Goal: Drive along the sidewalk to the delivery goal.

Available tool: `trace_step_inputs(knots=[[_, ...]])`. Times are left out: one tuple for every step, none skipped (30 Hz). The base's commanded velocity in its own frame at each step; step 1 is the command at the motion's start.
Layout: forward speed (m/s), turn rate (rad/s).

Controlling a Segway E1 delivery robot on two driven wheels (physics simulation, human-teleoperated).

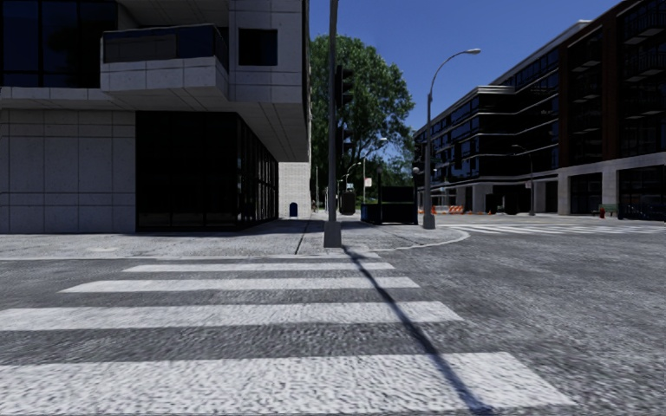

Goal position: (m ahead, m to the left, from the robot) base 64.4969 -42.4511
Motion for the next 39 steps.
trace_step_inputs(knots=[[2.00, 0.07], [2.00, 0.25], [2.00, 0.49], [2.00, 0.49], [2.00, 0.52], [2.00, 0.53], [2.00, 0.53], [2.00, 0.53], [2.00, 0.53], [2.00, 0.53], [2.00, 0.53], [2.00, 0.53], [2.00, 0.53], [2.00, 0.53], [2.00, 0.53], [2.00, 0.53], [2.00, 0.53], [2.00, 0.53], [2.00, 0.53], [2.00, 0.53], [2.00, 0.53], [2.00, 0.53], [2.00, 0.53], [2.00, 0.53], [2.00, 0.53], [2.00, 0.53], [2.00, 0.53], [2.00, 0.53], [2.00, 0.50], [2.00, 0.50], [2.00, 0.37], [2.00, 0.30], [2.00, 0.30], [2.00, 0.00], [2.00, 0.00], [2.00, 0.00], [2.00, 0.00], [2.00, 0.00], [2.00, 0.00]])
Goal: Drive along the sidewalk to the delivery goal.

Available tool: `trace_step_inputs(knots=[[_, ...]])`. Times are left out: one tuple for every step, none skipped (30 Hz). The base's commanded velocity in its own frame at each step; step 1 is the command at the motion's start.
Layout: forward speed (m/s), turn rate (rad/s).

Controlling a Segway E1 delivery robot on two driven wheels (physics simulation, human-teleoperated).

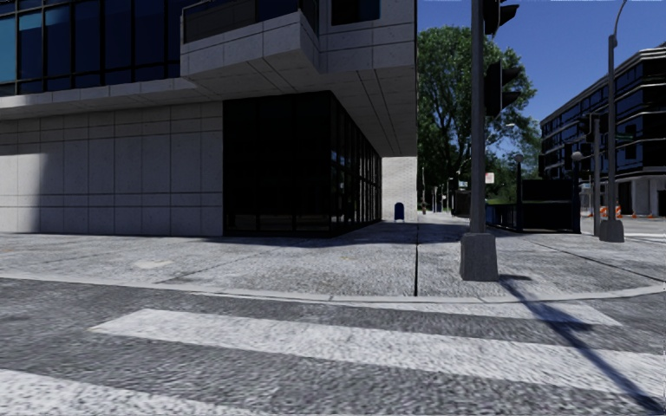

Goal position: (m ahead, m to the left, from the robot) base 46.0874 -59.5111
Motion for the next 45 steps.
trace_step_inputs(knots=[[2.00, 0.00], [2.00, 0.00], [2.00, 0.02], [2.00, 0.15], [2.00, 0.15], [2.00, 0.20], [2.00, 0.21], [2.00, 0.15], [2.00, 0.15], [2.00, 0.00], [2.00, 0.00], [2.00, 0.00], [2.00, 0.00], [2.00, 0.00], [2.00, 0.00], [2.00, 0.00], [2.00, 0.00], [2.00, 0.00], [2.00, 0.00], [2.00, 0.00], [2.00, 0.00], [2.00, 0.00], [2.00, 0.00], [2.00, 0.00], [2.00, 0.00], [2.00, 0.00], [2.00, 0.00], [1.99, 0.00], [1.98, 0.00], [1.98, 0.00], [1.98, 0.00], [1.98, 0.00], [1.98, 0.00], [1.98, 0.00], [1.97, 0.00], [1.96, -0.13], [1.87, -0.39], [1.87, -0.39], [1.81, -0.53], [1.80, -0.57], [1.79, -0.58], [1.79, -0.58], [1.79, -0.58], [1.79, -0.58], [1.79, -0.58]])
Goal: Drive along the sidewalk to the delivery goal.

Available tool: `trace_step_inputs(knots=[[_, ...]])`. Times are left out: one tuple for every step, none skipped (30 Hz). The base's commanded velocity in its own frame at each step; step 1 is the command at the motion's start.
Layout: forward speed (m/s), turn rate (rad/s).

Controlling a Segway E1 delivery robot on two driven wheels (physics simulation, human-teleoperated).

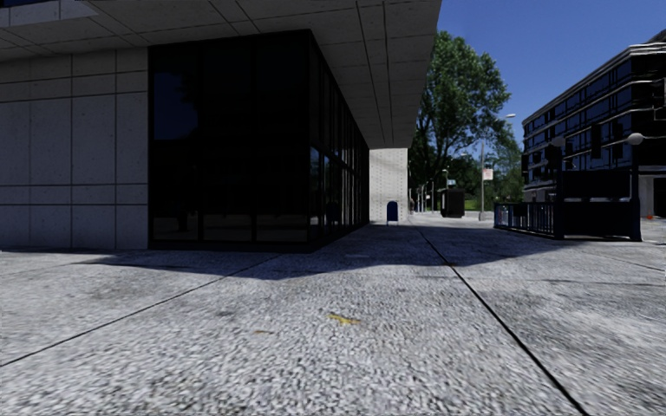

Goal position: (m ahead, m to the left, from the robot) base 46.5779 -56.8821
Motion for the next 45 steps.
trace_step_inputs(knots=[[1.79, -0.58], [1.79, -0.58], [1.79, -0.58], [1.79, -0.58], [1.79, -0.58], [1.79, -0.58], [1.79, -0.58], [1.79, -0.58], [1.79, -0.58], [1.79, -0.58], [1.79, -0.58], [1.79, -0.58], [1.79, -0.58], [1.79, -0.58], [1.79, -0.58], [1.79, -0.58], [1.79, -0.58], [1.79, -0.58], [1.79, -0.59], [1.79, -0.59], [1.79, -0.60], [1.79, -0.60], [1.79, -0.66], [1.79, -0.69], [1.79, -0.70], [1.79, -0.70], [1.79, -0.70], [1.79, -0.70], [1.79, -0.70], [1.79, -0.70], [1.79, -0.70], [1.79, -0.70], [1.79, -0.70], [1.79, -0.70], [1.79, -0.70], [1.79, -0.70], [1.79, -0.70], [1.79, -0.70], [1.79, -0.70], [1.78, -0.70], [1.78, -0.70], [1.78, -0.70], [1.78, -0.70], [1.78, -0.70], [1.78, -0.70]])
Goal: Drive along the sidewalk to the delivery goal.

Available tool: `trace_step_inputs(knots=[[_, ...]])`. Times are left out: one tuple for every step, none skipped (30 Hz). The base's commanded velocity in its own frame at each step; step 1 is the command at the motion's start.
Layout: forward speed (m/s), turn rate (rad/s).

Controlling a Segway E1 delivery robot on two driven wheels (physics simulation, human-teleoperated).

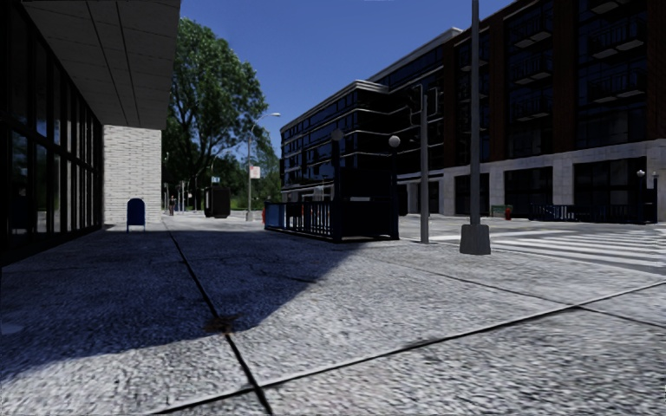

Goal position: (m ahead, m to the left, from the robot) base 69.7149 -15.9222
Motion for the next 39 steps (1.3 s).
trace_step_inputs(knots=[[1.78, -0.70], [1.78, -0.70], [1.78, -0.70], [1.78, -0.70], [1.78, -0.70], [1.78, -0.70], [1.78, -0.70], [1.78, -0.70], [1.78, -0.70], [1.78, -0.69], [1.78, -0.69], [1.78, -0.46], [1.78, -0.20], [1.78, 0.00], [1.78, 0.00], [1.78, 0.00], [1.78, 0.00], [1.78, 0.00], [1.78, 0.00], [1.78, 0.00], [1.78, 0.00], [1.78, 0.00], [1.78, 0.00], [1.78, 0.00], [1.78, 0.00], [1.78, 0.00], [1.78, 0.00], [1.78, 0.00], [1.78, 0.00], [1.78, 0.00], [1.78, 0.00], [1.78, 0.00], [1.78, 0.00], [1.78, 0.00], [1.78, -0.43], [1.78, -0.51], [1.78, -0.51], [1.78, -0.55], [1.78, -0.57]])
